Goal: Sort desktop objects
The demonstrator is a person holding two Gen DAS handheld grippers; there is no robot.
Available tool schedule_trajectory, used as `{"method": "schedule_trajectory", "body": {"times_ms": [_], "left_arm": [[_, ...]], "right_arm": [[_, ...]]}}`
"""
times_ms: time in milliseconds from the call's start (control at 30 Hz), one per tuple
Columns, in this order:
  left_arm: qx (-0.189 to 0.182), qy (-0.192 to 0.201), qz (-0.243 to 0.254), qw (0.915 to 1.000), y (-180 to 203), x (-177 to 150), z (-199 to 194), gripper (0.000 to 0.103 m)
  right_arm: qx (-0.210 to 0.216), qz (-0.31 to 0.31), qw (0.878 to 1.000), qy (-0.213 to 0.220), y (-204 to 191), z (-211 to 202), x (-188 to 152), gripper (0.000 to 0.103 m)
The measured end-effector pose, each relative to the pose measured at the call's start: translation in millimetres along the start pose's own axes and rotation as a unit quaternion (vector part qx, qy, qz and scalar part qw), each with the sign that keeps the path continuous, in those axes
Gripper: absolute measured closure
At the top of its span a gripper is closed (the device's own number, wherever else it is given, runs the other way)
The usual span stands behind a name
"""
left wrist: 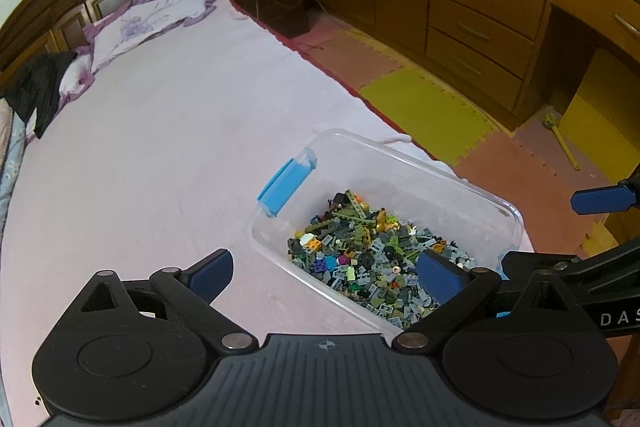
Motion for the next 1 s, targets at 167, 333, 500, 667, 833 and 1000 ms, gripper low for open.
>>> {"method": "schedule_trajectory", "body": {"times_ms": [167,333,500,667,833,1000], "left_arm": [[0.003,-0.004,-0.006,1.0000,2.0,-0.2,1.6,0.001],[0.004,-0.007,-0.008,0.9999,4.3,0.0,2.7,0.001],[0.007,-0.007,-0.008,0.9999,7.1,0.8,4.0,0.001],[0.013,-0.003,-0.003,0.9999,9.9,2.7,4.6,0.001],[0.014,-0.008,-0.003,0.9999,10.5,3.4,8.0,0.001],[0.014,-0.018,-0.012,0.9997,8.7,1.6,12.1,0.001]], "right_arm": [[0.002,0.003,1.000,-0.003,6.2,0.4,0.5,0.011],[0.004,0.003,1.000,-0.005,10.2,2.5,0.5,0.010],[0.006,0.004,1.000,-0.007,14.0,4.9,0.4,0.010],[0.009,0.005,1.000,-0.007,16.0,8.4,1.7,0.009],[0.010,0.004,1.000,-0.009,16.0,12.5,0.8,0.009],[0.012,0.002,1.000,-0.011,15.3,15.4,1.3,0.009]]}}
Point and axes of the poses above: each gripper's, at about its wrist camera, not at the fingertips, and z roughly the way its jaws point, y to its right, x to its top, the point moved 6 cm from there along z, roughly the way its jaws point, and after that the axes turned 11 degrees about -x, right-handed, at the moved point
